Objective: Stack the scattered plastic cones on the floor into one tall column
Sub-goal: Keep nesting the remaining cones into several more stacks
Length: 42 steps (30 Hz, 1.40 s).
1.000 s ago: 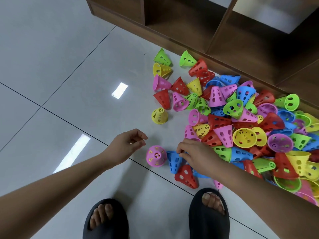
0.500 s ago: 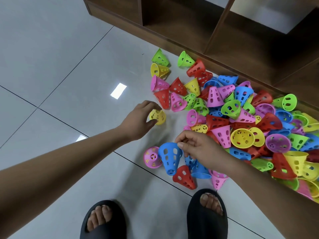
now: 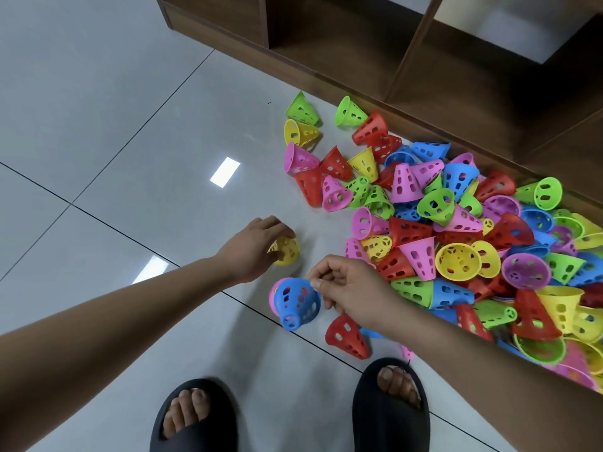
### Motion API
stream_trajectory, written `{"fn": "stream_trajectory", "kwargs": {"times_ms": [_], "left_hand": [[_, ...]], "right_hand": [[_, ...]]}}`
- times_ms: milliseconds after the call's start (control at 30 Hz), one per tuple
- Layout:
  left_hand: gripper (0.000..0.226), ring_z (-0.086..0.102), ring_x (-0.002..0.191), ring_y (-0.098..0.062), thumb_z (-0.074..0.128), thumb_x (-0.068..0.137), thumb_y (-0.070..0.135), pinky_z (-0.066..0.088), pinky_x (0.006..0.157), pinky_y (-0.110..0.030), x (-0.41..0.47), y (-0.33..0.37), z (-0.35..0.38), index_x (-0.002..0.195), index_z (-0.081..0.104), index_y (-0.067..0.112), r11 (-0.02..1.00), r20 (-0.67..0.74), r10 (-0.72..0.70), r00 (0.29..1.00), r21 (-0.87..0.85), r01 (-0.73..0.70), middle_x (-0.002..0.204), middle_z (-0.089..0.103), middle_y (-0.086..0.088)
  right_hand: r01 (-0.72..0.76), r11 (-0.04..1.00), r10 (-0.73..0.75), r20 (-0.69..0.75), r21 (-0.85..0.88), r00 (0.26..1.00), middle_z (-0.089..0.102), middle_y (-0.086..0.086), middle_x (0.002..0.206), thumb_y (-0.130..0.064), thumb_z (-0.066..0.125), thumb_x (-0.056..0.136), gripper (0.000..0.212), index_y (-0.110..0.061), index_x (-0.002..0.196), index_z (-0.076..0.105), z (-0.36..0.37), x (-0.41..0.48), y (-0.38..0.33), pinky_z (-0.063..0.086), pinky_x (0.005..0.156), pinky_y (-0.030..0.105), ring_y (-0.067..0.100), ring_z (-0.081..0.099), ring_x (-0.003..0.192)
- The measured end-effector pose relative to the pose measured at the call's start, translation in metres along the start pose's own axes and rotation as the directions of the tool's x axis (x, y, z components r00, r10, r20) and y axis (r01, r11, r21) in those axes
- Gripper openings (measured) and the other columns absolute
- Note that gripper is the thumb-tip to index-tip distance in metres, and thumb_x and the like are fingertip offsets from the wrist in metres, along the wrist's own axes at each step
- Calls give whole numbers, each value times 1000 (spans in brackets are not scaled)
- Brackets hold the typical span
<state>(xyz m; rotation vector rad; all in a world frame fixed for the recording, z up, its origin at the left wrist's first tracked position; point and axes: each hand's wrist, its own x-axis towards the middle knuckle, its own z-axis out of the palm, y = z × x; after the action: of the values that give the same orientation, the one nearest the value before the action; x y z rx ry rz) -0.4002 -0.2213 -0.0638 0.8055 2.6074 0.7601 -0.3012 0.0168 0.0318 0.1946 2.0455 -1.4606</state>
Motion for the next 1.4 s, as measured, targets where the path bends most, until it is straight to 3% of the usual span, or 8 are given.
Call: {"fn": "stream_trajectory", "kwargs": {"times_ms": [267, 433, 633, 900, 1067, 1167, 1300, 1400], "left_hand": [[37, 62, 101, -8, 82, 93, 27, 49, 80, -26, -47, 3, -15, 127, 68, 31, 969, -133, -147, 980, -218, 116, 113, 62, 17], [35, 64, 115, -15, 81, 94, 26, 56, 82, -32, -60, 37, -61, 125, 68, 37, 895, -133, -218, 967, -422, 144, 122, 69, 14], [39, 65, 115, -22, 87, 88, 19, 53, 86, -34, -67, 77, -85, 121, 72, 33, 854, -25, -69, 997, -518, 46, 124, 72, 7], [45, 60, 109, -7, 85, 83, 23, 44, 85, -13, -75, 70, -49, 122, 71, 39, 952, 104, 119, 987, -295, -84, 115, 60, 19], [44, 56, 111, -9, 82, 88, 25, 53, 90, -31, -80, 62, -31, 127, 68, 38, 963, 127, 142, 982, -248, -107, 119, 55, 19], [45, 55, 111, -8, 82, 89, 26, 52, 91, -30, -77, 62, -27, 128, 66, 40, 964, 112, 139, 984, -244, -108, 118, 53, 20], [48, 54, 109, -6, 83, 86, 29, 46, 87, -17, -76, 60, -23, 127, 62, 43, 969, 116, 129, 985, -228, -99, 118, 53, 21], [49, 59, 113, -7, 88, 83, 33, 47, 87, -16, -74, 58, -31, 126, 66, 43, 926, 218, 8, 976, -371, 75, 122, 61, 19]], "right_hand": [[-94, 996, 93, -89, -6, 992, 75, 8, 83, -7, 67, 100, 10, -17, 98, 68, 14, 16, 27, 55, 55, 30, 19, 74, 69], [-59, 978, 17, -205, -199, 979, 71, -3, 88, -13, 68, 98, 11, -24, 97, 68, -6, 19, 34, 55, 60, 31, 17, 73, 71], [54, 684, -222, -138, -727, 965, 52, -10, 109, -18, 67, 96, 9, -22, 103, 62, -35, 9, 46, 55, 70, 41, 18, 63, 84], [-32, 449, -140, -106, -893, 984, 50, 2, 139, -30, 64, 99, 24, -19, 120, 57, -36, 8, 56, 42, 64, 35, 28, 64, 89], [-36, 486, -110, -101, -873, 989, 52, -3, 137, -37, 65, 101, 18, -23, 113, 65, -40, 10, 56, 47, 67, 34, 19, 59, 85], [0, 617, -154, -121, -787, 981, 58, -9, 121, -33, 66, 102, 11, -22, 101, 67, -41, 9, 51, 51, 69, 36, 17, 61, 81], [78, 866, -198, -195, -494, 961, 65, -10, 92, -25, 70, 100, 5, -22, 96, 72, -43, 7, 33, 57, 75, 36, 10, 64, 82], [88, 988, -115, -221, -126, 968, 73, -6, 82, -22, 68, 102, 9, -22, 96, 75, -45, 7, 12, 56, 72, 37, 20, 67, 76]]}}
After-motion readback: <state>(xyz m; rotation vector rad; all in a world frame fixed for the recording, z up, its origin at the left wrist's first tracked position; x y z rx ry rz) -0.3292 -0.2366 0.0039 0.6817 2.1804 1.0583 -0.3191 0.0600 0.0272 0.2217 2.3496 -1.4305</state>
